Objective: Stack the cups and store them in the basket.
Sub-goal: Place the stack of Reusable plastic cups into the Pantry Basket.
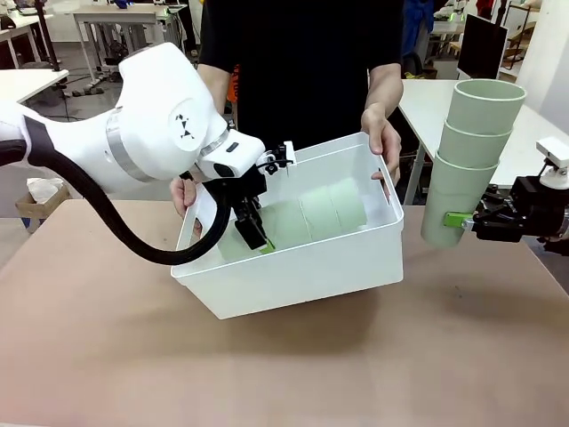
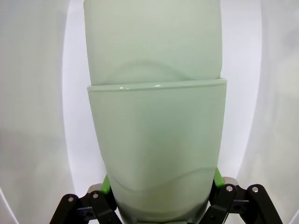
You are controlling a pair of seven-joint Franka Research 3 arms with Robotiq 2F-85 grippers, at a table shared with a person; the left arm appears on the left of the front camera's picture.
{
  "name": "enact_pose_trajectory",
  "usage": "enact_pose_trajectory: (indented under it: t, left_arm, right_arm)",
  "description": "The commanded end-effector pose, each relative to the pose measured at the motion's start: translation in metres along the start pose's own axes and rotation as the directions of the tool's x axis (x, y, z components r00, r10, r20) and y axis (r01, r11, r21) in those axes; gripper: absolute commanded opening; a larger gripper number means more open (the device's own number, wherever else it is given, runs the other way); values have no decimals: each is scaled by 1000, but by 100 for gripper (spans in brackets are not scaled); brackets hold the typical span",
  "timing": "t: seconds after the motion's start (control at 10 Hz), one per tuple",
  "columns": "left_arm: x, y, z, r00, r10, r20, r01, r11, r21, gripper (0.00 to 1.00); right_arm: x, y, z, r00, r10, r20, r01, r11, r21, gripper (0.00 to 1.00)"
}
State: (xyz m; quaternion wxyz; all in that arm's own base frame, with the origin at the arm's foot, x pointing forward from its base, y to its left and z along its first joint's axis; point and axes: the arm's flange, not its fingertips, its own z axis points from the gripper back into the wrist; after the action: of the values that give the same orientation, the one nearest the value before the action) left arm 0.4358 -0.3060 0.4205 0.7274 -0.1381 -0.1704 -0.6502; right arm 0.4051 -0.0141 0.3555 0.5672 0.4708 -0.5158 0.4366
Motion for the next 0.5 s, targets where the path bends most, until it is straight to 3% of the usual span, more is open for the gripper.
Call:
enact_pose_trajectory:
  t: [0.0,0.2,0.3,0.4]
  left_arm:
    - [2,0,3,1000,20,-17,-19,999,46,85]
    - [-4,0,3,999,36,-26,-34,998,53,85]
    - [-6,0,2,999,33,-15,-33,999,41,100]
    - [-5,-2,4,1000,28,1,-28,999,23,100]
  right_arm:
    - [4,0,-1,1000,13,0,-13,1000,-1,84]
    - [4,0,-1,1000,13,0,-13,1000,-1,84]
    - [4,0,-1,1000,13,0,-13,1000,-1,84]
    - [4,0,-1,1000,13,0,-13,1000,-1,84]
